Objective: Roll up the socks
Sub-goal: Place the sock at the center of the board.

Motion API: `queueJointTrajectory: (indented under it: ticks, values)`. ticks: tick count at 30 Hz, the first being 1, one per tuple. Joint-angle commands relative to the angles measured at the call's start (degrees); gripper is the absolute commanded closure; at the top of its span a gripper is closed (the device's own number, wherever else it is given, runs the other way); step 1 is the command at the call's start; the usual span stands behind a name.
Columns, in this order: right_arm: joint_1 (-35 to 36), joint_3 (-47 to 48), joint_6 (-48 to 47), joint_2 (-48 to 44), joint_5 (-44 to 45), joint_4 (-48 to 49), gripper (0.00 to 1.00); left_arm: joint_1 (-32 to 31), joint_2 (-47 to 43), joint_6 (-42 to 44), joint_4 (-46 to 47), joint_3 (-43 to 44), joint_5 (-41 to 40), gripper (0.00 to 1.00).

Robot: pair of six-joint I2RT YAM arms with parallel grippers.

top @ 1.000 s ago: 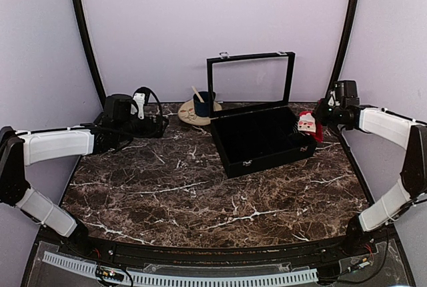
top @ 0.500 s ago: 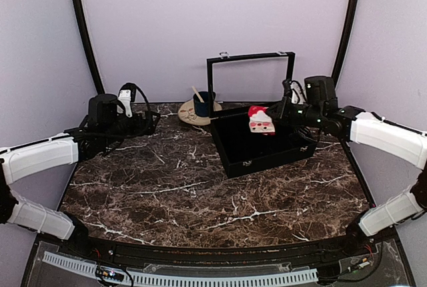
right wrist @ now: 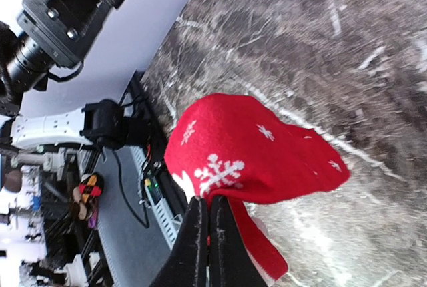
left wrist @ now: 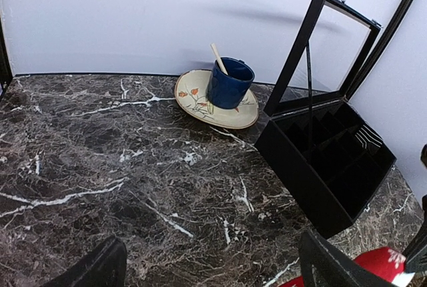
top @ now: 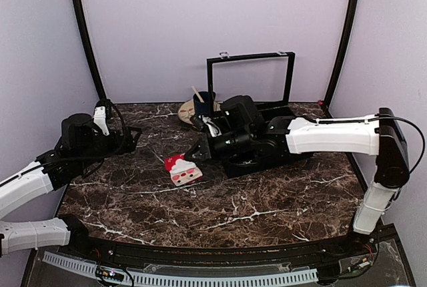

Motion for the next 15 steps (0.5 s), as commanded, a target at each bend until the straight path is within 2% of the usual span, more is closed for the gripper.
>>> queueJointTrajectory:
  ticks: [1, 3, 8, 15]
  values:
    - [1.3, 3.5, 2.9, 3.5, -9.8, -1.3, 1.0, -0.5, -5.1, -2.0, -6.4, -0.9, -2.2, 0.09]
    - [1.4, 3.1, 5.6, 5.2, -13.4, -0.7, 1.0, -0.7, -6.3, -2.0, -7.9, -0.6, -2.2, 0.1]
    - [2.1, 0.0, 15.1, 8.4, -21.7, 8.6, 1.0, -1.0, -7.8, -2.0, -9.5, -0.3, -2.8, 0.11]
    - [0.8, 7.4, 18.8, 20.1, -26.6, 13.3, 1.0, -1.2, -7.7, -1.8, -9.7, -0.2, -3.7, 0.12]
